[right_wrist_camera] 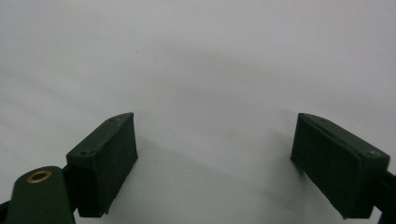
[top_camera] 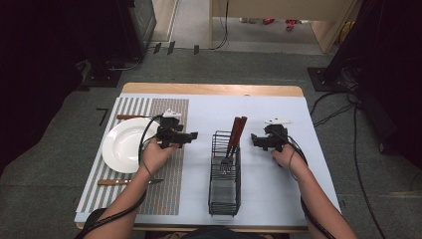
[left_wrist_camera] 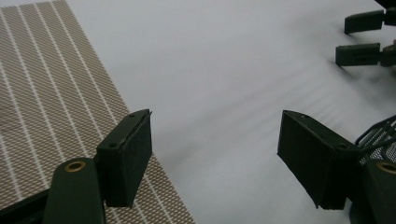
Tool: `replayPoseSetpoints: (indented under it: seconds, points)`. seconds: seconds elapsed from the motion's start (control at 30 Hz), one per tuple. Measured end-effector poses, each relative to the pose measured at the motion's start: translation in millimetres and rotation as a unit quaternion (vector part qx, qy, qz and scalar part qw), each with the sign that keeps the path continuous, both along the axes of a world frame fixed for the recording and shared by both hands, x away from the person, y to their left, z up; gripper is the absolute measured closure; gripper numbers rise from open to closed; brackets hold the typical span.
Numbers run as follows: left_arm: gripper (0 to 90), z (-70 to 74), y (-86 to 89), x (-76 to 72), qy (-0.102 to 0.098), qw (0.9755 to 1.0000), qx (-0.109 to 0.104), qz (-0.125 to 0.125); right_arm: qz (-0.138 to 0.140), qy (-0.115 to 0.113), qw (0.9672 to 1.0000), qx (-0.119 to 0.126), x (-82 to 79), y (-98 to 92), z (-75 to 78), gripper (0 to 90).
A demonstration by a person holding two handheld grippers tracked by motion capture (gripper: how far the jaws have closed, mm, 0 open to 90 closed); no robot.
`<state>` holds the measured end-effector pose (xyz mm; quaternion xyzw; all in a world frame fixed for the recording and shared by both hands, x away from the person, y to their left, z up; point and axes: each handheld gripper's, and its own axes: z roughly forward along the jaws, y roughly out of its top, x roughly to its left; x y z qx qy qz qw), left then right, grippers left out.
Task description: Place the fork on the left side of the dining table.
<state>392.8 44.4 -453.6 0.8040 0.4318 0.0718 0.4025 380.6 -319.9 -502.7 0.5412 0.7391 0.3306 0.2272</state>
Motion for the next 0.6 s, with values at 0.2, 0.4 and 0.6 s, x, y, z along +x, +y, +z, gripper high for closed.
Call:
replayPoseSetpoints:
  seconds: [0.2,0.4,0.6]
  points:
    - [22.1,-5.9,-5.8,-1.6,0.003,0.9999,-0.001,-0.011,0.000,0.000,1.0000,0.000,0.0,0.0,0.0,13.9]
    - [22.1,-13.1,-12.3,-2.8,0.010,0.9997,0.013,-0.020,0.000,0.000,1.0000,0.000,0.0,0.0,0.0,14.0]
    - [22.2,-16.5,-15.5,-2.9,0.013,0.9994,0.019,-0.026,0.000,0.000,1.0000,0.000,0.1,-0.1,0.0,13.9]
